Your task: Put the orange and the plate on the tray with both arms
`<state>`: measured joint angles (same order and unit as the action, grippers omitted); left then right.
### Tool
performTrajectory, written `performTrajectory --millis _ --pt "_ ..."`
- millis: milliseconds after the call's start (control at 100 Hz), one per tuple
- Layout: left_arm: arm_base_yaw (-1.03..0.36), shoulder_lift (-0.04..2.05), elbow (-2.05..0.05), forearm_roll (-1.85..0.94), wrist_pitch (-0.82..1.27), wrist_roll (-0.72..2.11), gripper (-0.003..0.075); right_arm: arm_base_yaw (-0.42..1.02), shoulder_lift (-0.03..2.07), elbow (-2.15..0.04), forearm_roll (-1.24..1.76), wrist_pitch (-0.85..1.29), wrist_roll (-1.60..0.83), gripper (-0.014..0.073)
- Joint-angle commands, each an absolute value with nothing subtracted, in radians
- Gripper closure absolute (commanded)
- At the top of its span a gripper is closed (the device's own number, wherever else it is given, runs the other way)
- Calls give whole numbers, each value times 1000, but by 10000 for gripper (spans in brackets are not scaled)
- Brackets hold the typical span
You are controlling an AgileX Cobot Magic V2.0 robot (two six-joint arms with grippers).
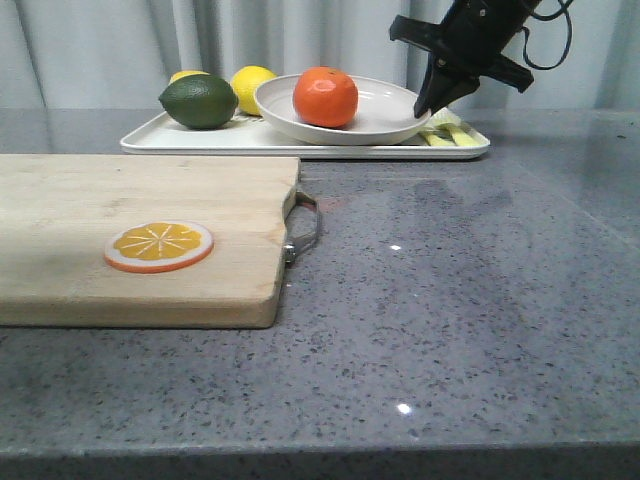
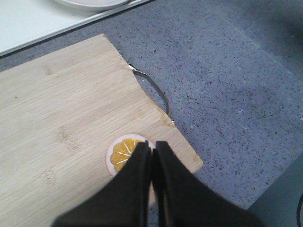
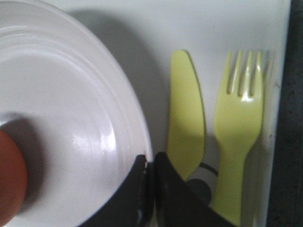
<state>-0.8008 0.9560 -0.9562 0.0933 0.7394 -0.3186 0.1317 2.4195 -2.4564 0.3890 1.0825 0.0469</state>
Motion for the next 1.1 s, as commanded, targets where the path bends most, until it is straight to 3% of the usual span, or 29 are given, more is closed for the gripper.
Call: performTrajectory --millis 0,100,340,610,710,890,1090 --pt "-806 941 -982 99 680 -327 739 134 2349 -2494 425 1027 39 652" --pt "-806 941 -982 99 680 -327 739 139 2349 -2494 425 1026 39 626" --pt "-806 941 -982 99 680 -327 739 138 2349 -2494 425 1026 39 397" --pt "-806 941 -982 99 682 -327 739 137 2339 -2513 426 1084 38 384" --pt "-806 941 -982 99 682 -327 739 137 2333 -2538 425 1133 38 436" --pt "-806 941 -982 99 682 -327 739 137 2312 -2553 424 1224 17 666" --pt "-806 939 -982 101 682 -327 739 137 2269 -2553 410 1332 0 662"
